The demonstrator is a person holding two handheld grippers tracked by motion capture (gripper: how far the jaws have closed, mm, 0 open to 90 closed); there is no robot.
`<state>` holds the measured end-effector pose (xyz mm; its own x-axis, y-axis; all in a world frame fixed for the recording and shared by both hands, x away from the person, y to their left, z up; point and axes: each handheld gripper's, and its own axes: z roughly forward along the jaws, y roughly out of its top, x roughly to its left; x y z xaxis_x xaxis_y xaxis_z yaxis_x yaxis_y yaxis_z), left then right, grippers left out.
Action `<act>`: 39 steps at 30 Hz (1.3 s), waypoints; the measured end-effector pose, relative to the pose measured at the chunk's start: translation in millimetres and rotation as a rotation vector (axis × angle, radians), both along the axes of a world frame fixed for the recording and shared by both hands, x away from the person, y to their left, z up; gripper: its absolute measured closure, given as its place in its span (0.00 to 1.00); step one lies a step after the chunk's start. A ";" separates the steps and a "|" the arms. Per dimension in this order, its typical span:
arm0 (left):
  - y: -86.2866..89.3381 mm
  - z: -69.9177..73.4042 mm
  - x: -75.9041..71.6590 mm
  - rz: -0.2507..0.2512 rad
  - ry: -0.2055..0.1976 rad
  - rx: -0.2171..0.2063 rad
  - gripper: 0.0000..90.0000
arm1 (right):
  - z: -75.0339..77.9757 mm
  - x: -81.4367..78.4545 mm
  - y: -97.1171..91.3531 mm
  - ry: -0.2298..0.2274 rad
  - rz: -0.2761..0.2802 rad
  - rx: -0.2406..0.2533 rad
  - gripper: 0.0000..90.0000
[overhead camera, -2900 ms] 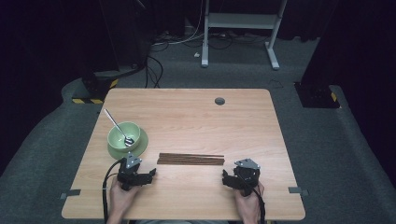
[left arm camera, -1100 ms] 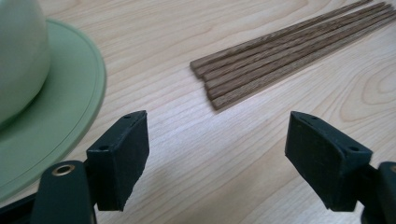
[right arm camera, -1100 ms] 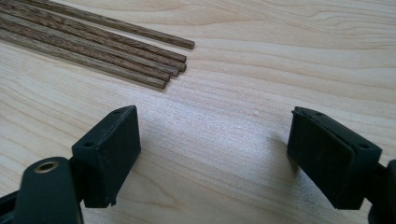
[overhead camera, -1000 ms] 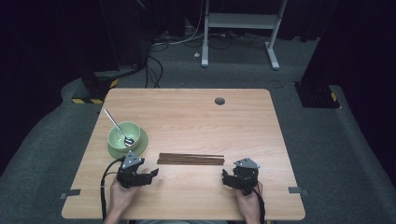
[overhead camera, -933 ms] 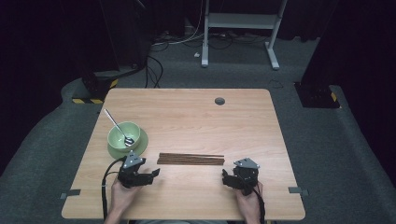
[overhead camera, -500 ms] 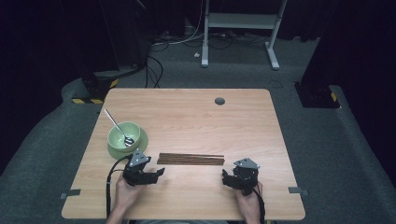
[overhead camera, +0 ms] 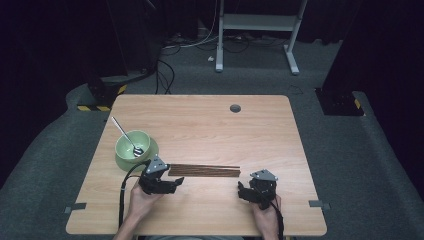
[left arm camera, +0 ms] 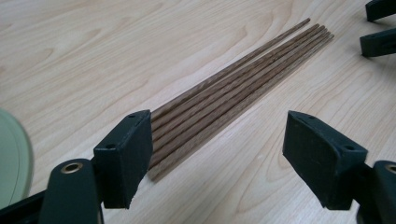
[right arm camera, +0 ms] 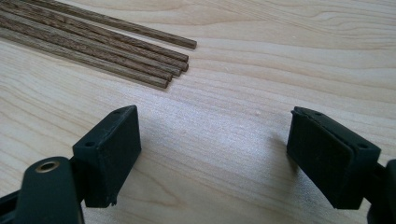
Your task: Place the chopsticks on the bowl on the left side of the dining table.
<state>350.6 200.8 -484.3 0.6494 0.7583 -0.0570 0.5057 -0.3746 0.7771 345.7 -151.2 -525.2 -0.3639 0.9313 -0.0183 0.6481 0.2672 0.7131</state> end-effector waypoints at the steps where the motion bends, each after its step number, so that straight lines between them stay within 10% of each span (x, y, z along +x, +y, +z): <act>1: -1.0 0.7 1.0 -0.005 0.002 0.000 0.27 | 0.0 0.0 0.0 0.000 0.000 0.001 0.19; 39: -35.9 15.1 34.8 -0.079 0.048 0.013 0.30 | -0.1 -0.6 0.3 -0.002 0.003 -0.001 0.19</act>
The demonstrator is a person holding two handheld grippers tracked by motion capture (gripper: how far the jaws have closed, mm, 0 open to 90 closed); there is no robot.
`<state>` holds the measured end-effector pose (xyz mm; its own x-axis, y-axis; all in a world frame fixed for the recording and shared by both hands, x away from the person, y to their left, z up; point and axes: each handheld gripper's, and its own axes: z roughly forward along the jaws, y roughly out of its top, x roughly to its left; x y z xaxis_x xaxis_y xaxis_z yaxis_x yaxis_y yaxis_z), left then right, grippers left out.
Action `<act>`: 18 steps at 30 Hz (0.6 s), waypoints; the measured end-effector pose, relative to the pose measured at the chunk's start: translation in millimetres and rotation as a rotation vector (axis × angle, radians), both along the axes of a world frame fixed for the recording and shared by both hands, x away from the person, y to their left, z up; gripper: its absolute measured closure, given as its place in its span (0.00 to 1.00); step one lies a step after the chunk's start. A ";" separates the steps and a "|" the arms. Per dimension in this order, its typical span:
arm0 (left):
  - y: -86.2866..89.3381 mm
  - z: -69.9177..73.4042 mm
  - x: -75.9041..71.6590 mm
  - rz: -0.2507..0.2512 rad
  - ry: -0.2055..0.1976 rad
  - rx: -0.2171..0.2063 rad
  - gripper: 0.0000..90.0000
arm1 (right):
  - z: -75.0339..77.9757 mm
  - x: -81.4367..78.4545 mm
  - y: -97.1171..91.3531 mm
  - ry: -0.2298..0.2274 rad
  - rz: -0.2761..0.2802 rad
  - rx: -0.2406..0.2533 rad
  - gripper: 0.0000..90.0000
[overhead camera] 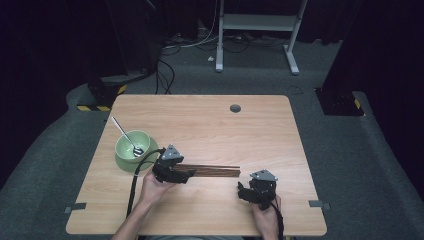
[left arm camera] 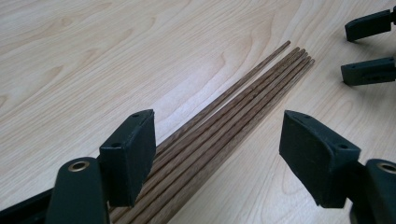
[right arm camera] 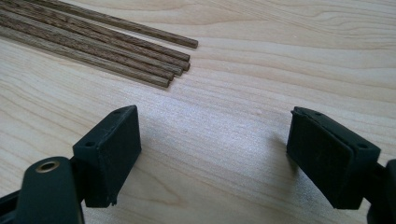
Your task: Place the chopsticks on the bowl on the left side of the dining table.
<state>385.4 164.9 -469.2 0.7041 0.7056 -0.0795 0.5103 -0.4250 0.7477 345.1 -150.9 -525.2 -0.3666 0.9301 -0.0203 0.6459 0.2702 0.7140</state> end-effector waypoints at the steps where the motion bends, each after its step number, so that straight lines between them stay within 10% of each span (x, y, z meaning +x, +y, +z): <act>1: -2.7 0.0 1.2 -0.003 0.003 0.003 0.30 | 0.0 0.0 0.0 0.000 0.000 0.000 0.19; 18: -28.7 -2.5 20.5 -0.024 0.016 0.054 0.30 | 0.0 -0.1 0.1 0.000 0.001 0.000 0.19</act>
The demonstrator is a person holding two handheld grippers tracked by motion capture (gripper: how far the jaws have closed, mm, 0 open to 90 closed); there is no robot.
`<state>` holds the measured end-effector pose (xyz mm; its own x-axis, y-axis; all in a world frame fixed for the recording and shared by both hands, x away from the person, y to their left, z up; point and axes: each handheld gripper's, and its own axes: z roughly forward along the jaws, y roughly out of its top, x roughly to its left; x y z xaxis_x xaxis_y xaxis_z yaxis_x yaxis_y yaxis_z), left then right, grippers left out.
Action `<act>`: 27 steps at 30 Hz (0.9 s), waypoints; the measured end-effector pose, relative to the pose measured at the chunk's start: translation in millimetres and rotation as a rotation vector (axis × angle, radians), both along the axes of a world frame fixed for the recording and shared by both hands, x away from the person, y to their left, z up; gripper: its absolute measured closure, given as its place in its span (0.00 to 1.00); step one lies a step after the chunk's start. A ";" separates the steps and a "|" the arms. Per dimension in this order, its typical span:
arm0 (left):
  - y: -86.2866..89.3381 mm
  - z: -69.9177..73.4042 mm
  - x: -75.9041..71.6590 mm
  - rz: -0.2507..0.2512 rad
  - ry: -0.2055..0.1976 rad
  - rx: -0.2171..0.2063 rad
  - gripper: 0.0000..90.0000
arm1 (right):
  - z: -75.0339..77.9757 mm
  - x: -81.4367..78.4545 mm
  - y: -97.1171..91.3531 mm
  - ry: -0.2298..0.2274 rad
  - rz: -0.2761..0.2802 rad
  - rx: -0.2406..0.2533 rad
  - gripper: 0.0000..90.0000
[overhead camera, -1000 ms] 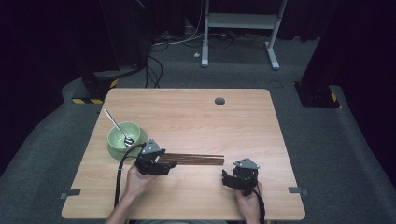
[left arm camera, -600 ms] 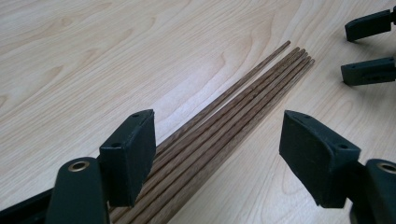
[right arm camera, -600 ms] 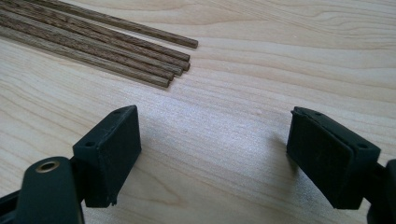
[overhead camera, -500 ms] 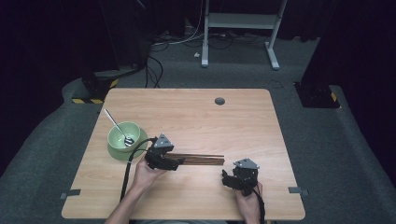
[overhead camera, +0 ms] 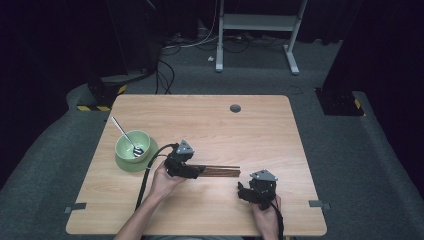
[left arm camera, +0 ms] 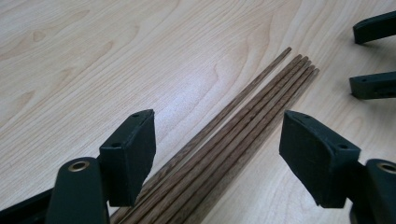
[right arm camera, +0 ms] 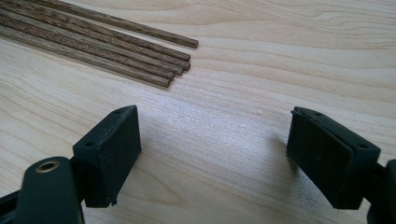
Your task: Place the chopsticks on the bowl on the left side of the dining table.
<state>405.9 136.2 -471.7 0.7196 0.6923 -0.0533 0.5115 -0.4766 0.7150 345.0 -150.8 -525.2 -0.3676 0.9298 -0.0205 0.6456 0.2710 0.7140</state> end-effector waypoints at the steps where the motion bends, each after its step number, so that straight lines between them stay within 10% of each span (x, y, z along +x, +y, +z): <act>1: -0.4 -1.1 1.5 -0.001 0.001 0.001 0.30 | 0.0 0.0 0.0 0.000 0.000 0.000 0.19; 27: -22.5 -17.9 23.9 0.019 0.025 0.021 0.39 | 0.0 0.0 -0.1 -0.001 0.007 -0.002 0.19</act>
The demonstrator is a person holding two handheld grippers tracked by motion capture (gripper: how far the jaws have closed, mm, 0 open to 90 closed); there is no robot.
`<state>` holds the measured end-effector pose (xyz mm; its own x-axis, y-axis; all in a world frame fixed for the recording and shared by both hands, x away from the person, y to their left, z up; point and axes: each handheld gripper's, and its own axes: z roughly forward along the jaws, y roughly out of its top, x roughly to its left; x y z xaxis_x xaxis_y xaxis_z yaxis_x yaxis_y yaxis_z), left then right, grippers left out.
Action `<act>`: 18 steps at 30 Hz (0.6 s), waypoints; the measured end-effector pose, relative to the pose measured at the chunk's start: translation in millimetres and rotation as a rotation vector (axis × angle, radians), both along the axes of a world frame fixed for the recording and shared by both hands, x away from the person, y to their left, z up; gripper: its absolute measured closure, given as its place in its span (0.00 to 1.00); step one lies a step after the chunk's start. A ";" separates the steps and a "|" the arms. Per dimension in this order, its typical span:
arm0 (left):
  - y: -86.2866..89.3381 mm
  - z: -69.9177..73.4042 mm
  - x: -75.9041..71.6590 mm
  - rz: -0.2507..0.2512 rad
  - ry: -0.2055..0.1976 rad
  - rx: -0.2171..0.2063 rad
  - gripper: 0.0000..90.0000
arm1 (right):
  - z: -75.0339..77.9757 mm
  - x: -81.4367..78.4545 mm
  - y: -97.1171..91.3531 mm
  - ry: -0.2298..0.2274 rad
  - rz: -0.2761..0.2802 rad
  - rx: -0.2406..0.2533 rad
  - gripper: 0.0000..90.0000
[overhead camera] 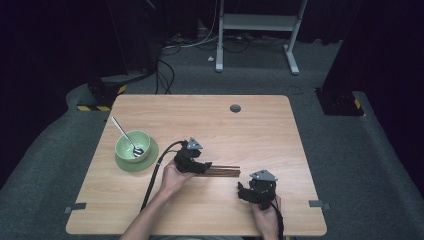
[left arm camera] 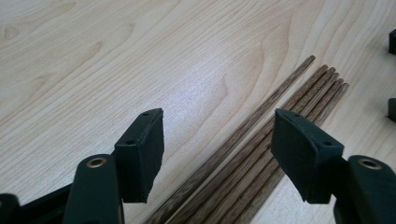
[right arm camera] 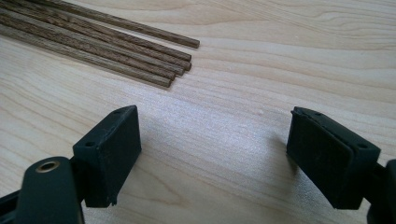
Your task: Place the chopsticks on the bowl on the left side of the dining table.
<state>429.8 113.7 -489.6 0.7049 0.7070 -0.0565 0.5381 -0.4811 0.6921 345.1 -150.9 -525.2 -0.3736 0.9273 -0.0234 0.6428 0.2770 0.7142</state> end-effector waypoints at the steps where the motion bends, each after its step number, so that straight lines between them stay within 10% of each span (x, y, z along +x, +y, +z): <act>1: -1.0 -0.6 0.3 0.001 0.000 0.005 0.39 | 0.0 0.0 0.0 0.001 0.000 0.000 0.19; 18: -12.1 -12.6 8.3 0.009 0.017 0.059 0.40 | 0.0 -0.1 0.2 0.000 0.004 0.001 0.19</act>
